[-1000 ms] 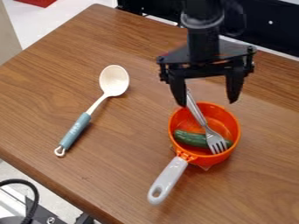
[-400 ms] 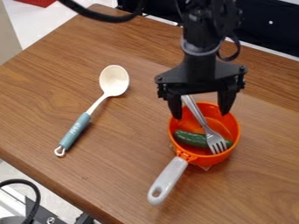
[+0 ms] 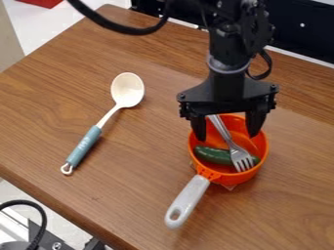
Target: Remove the fork from the pot and put it on the top of the table.
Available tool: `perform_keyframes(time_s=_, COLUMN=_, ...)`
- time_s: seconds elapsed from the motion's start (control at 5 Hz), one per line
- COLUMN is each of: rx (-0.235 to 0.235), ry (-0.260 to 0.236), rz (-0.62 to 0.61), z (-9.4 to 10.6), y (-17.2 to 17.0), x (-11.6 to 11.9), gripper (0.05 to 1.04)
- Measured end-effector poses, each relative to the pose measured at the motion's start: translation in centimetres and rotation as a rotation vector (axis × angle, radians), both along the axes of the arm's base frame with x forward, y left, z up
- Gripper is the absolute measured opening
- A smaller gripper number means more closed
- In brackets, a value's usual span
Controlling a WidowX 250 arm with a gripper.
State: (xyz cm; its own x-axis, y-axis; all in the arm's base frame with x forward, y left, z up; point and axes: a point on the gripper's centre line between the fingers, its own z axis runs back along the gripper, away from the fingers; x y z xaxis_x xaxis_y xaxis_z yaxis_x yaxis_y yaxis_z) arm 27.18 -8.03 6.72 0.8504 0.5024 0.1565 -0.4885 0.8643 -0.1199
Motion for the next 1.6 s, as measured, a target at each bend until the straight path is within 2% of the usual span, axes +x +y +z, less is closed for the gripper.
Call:
perform_keyframes(time_s=0.2, rx=0.010, ry=0.004, rz=-0.005, z=-0.33, y=-0.26, x=-0.05, gripper=1.000)
perform_keyframes(time_s=0.4, rx=0.012, ry=0.005, rz=-0.002, z=-0.37, y=-0.56, x=-0.17, gripper=0.954)
perform_keyframes(time_s=0.8, rx=0.027, ry=0.006, rz=-0.004, z=-0.88, y=-0.87, x=-0.34, gripper=0.406)
perform_keyframes(time_s=1.0, rx=0.029, ry=0.008, rz=-0.001, z=-1.04, y=-0.92, x=-0.33, gripper=0.191)
perform_keyframes(time_s=1.2, rx=0.025, ry=0.014, rz=0.010, z=-1.03, y=-0.93, x=-0.40, gripper=0.117)
perform_keyframes(time_s=1.4, rx=0.010, ry=0.051, rz=0.025, z=-0.87, y=-0.78, x=-0.65, gripper=0.112)
perform_keyframes(time_s=1.6, rx=-0.011, ry=0.059, rz=0.030, z=-0.18, y=-0.59, x=-0.51, gripper=0.112)
